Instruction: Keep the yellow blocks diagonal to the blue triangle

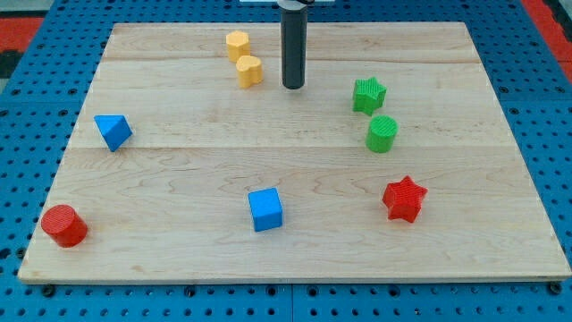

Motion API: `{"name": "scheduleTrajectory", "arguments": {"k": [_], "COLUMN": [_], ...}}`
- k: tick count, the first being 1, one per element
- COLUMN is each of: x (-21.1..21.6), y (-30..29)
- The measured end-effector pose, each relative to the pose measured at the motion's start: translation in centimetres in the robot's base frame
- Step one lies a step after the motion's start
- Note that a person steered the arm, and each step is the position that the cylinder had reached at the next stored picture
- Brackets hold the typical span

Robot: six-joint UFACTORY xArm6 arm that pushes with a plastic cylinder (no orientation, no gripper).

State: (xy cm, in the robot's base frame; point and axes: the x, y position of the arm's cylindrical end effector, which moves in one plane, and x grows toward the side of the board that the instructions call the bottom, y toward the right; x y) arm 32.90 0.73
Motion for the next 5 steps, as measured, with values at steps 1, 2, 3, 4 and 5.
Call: {"name": "scheduleTrajectory", "arguments": {"k": [1,2,3,4,5], "x": [0.3,0.2,0.1,-1.6,-2.2], "y": [0.0,-1.6,-3.1,-2.6,-3.4]}}
